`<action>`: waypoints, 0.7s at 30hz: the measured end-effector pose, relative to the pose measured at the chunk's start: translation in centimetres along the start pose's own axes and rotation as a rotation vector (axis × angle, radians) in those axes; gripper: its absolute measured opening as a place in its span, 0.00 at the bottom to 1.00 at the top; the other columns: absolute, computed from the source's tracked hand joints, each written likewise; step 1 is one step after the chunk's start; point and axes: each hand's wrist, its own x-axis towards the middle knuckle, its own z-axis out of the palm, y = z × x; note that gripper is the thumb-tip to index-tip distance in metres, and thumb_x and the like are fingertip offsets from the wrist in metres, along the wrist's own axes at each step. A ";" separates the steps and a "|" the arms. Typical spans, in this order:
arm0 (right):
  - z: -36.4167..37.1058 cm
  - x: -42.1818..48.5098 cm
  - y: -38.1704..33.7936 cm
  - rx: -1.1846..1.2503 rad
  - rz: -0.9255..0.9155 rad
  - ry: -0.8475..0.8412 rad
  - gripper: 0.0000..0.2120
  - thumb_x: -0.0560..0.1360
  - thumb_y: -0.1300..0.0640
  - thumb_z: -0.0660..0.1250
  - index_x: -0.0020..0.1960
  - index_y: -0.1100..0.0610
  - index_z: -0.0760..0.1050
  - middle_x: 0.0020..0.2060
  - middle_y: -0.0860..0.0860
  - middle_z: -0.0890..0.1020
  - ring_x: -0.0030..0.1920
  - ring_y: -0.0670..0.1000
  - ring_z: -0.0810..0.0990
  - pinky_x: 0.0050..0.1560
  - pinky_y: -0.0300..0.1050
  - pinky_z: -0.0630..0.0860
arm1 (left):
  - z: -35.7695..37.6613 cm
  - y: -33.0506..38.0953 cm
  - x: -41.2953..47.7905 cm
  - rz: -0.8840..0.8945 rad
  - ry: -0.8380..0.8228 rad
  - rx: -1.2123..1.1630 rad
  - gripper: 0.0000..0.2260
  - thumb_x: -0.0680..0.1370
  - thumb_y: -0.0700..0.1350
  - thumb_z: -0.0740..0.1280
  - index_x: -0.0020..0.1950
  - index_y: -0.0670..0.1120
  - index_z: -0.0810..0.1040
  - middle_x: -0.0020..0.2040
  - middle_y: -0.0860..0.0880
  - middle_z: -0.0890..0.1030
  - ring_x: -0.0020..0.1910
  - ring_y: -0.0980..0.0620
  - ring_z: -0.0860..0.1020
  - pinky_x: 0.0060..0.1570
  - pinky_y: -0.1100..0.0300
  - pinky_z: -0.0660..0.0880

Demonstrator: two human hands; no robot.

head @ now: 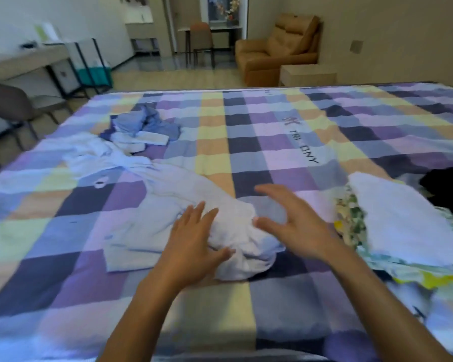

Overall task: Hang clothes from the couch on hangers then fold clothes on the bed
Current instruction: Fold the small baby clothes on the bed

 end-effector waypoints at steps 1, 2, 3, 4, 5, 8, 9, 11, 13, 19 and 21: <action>2.2 0.8 -0.9 0.004 -0.028 -0.081 0.34 0.73 0.41 0.73 0.75 0.50 0.69 0.74 0.49 0.70 0.73 0.47 0.68 0.70 0.33 0.60 | 0.0 -2.3 -0.9 -0.047 0.005 0.027 0.50 0.62 0.75 0.52 0.79 0.50 0.63 0.82 0.46 0.57 0.81 0.42 0.56 0.77 0.47 0.57; 3.7 1.2 -1.2 -0.012 -0.035 -0.141 0.37 0.71 0.38 0.72 0.76 0.49 0.68 0.75 0.48 0.68 0.74 0.47 0.67 0.72 0.38 0.61 | 0.1 -3.6 -1.3 -0.089 -0.012 0.044 0.50 0.62 0.74 0.51 0.79 0.50 0.64 0.81 0.45 0.58 0.80 0.42 0.58 0.77 0.48 0.58; 5.4 1.7 -1.7 -0.048 -0.039 -0.194 0.37 0.71 0.37 0.73 0.76 0.47 0.67 0.76 0.48 0.67 0.75 0.48 0.66 0.73 0.43 0.62 | 0.2 -5.0 -1.9 -0.144 -0.031 0.037 0.50 0.62 0.74 0.50 0.79 0.49 0.64 0.81 0.45 0.59 0.79 0.42 0.59 0.76 0.50 0.58; 7.0 2.0 -2.1 -0.101 -0.055 -0.230 0.36 0.71 0.38 0.73 0.75 0.46 0.67 0.76 0.48 0.67 0.75 0.49 0.66 0.73 0.47 0.64 | 0.1 -6.0 -2.5 -0.184 -0.039 0.018 0.50 0.61 0.73 0.50 0.78 0.48 0.66 0.81 0.44 0.60 0.79 0.44 0.60 0.76 0.53 0.58; 8.4 2.3 -2.2 -0.162 -0.086 -0.261 0.34 0.72 0.39 0.74 0.74 0.46 0.69 0.74 0.49 0.70 0.72 0.50 0.69 0.71 0.50 0.66 | 0.0 -6.8 -3.0 -0.194 -0.025 -0.003 0.49 0.62 0.73 0.50 0.77 0.48 0.67 0.80 0.44 0.62 0.79 0.45 0.61 0.75 0.54 0.58; 11.0 2.3 -2.1 -0.301 -0.157 -0.283 0.22 0.72 0.43 0.72 0.64 0.49 0.76 0.61 0.48 0.77 0.60 0.53 0.76 0.58 0.53 0.73 | -0.3 -8.9 -3.9 -0.219 0.029 0.000 0.45 0.63 0.71 0.51 0.75 0.51 0.70 0.80 0.47 0.63 0.79 0.48 0.61 0.76 0.48 0.53; 11.3 2.3 -1.7 -0.311 -0.160 -0.243 0.16 0.73 0.46 0.71 0.59 0.50 0.78 0.57 0.48 0.78 0.57 0.54 0.77 0.55 0.54 0.74 | -0.6 -9.6 -4.0 -0.252 0.041 -0.001 0.44 0.63 0.71 0.52 0.75 0.52 0.70 0.80 0.48 0.62 0.79 0.49 0.59 0.77 0.45 0.50; 11.4 2.3 -0.9 -0.279 -0.138 -0.160 0.05 0.76 0.52 0.69 0.51 0.51 0.79 0.50 0.48 0.79 0.52 0.53 0.77 0.51 0.56 0.75 | -1.1 -11.1 -3.9 -0.322 0.103 -0.020 0.37 0.68 0.65 0.58 0.75 0.51 0.72 0.79 0.47 0.64 0.78 0.46 0.62 0.76 0.43 0.53; 11.0 2.2 -0.5 -0.221 -0.100 -0.126 0.03 0.78 0.54 0.66 0.47 0.49 0.78 0.45 0.46 0.80 0.48 0.51 0.77 0.49 0.56 0.76 | -1.5 -12.5 -3.8 -0.374 0.216 -0.035 0.29 0.72 0.56 0.64 0.71 0.47 0.75 0.74 0.42 0.71 0.72 0.39 0.69 0.69 0.43 0.66; 7.3 3.0 -2.2 0.161 -0.068 0.138 0.09 0.80 0.60 0.66 0.41 0.54 0.78 0.36 0.49 0.81 0.38 0.42 0.77 0.41 0.41 0.74 | -3.2 -13.4 -4.4 -0.345 0.488 -0.323 0.09 0.79 0.39 0.69 0.39 0.48 0.78 0.34 0.49 0.80 0.35 0.48 0.78 0.36 0.57 0.70; 5.6 3.6 -2.9 0.227 -0.051 0.233 0.11 0.81 0.62 0.65 0.40 0.58 0.75 0.33 0.55 0.77 0.35 0.44 0.72 0.37 0.41 0.69 | -4.6 -12.2 -5.1 -0.276 0.527 -0.519 0.11 0.80 0.39 0.67 0.38 0.41 0.77 0.34 0.46 0.79 0.34 0.51 0.76 0.37 0.59 0.71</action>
